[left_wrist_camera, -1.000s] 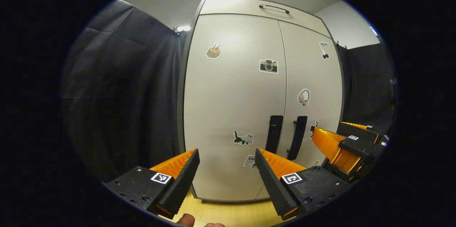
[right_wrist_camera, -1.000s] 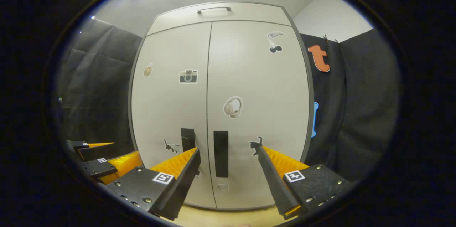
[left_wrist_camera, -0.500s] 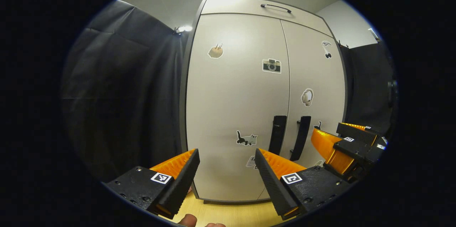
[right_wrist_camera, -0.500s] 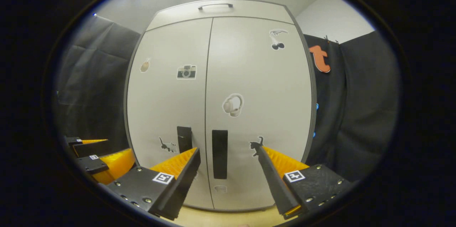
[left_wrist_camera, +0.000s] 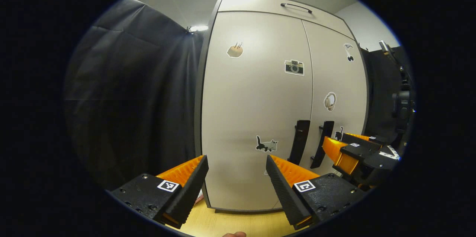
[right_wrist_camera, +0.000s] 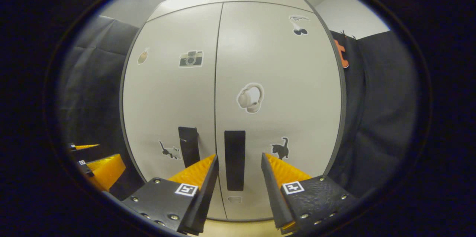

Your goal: Open the right door of the double-door shoe cabinet with the right hand, and open the left door with the left hand.

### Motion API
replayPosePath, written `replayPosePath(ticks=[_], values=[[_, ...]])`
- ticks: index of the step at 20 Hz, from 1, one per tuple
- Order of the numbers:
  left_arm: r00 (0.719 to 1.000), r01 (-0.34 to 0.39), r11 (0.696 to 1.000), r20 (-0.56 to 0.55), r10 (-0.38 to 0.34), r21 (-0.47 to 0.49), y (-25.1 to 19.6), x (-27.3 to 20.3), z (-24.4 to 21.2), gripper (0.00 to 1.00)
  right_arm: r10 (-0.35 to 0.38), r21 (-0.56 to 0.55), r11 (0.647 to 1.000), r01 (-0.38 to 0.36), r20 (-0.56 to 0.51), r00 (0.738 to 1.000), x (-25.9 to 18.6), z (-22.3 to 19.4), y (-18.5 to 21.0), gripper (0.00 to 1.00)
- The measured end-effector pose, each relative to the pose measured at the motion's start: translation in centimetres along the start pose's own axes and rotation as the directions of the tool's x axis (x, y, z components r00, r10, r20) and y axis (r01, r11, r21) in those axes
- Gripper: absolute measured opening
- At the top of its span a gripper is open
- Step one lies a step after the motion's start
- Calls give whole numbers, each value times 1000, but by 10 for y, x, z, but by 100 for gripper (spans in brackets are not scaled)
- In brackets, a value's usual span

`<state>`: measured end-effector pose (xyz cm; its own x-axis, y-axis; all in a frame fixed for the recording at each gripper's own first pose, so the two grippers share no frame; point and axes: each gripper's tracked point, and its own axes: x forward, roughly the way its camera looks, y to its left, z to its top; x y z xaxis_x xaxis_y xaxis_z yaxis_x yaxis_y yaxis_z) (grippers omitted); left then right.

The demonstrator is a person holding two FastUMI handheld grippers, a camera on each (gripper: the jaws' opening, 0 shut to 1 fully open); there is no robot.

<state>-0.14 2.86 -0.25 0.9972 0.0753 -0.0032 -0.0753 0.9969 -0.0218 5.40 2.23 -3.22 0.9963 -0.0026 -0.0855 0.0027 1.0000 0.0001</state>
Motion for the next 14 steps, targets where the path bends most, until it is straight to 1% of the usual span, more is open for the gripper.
replayPosePath(ticks=[4, 5, 7, 8, 10, 11, 12, 13, 14], values=[[1000, 0, 1000, 10, 0, -2, 4, 5, 1, 96, -1, -3, 1000, 1, 4, 1000, 14, -3, 5, 68], [1000, -1, 1000, 9, 1, 0, 5, 7, 1, 96, -13, 7, 1000, 13, 12, 1000, 14, -3, 4, 68], [1000, -3, 1000, 3, 3, 5, 7, 10, 0, 96, -13, 22, 1000, 12, 24, 1000, 22, 1, 7, 38], [1000, -4, 1000, 1, 4, 5, 7, 12, -1, 96, -21, 12, 1000, 20, 25, 999, 25, 1, 6, 36], [1000, -6, 1000, -2, 6, 5, 9, 14, -2, 96, -28, -16, 999, 28, 24, 999, 29, -2, 7, 37], [1000, -6, 1000, -4, 6, 4, 9, 15, -2, 96, -33, -15, 999, 33, 27, 999, 15, 3, 7, 37], [1000, -5, 1000, -6, 6, 3, 10, 15, -3, 96, -44, -11, 999, 44, 32, 999, 32, -1, 7, 30], [1000, -5, 1000, -9, 5, 3, 10, 16, -4, 96, -52, -15, 999, 53, 32, 998, 30, -1, 7, 30], [1000, -5, 1000, -13, 5, 2, 11, 17, -5, 96, -58, -19, 998, 59, 35, 998, 30, -1, 7, 34]])
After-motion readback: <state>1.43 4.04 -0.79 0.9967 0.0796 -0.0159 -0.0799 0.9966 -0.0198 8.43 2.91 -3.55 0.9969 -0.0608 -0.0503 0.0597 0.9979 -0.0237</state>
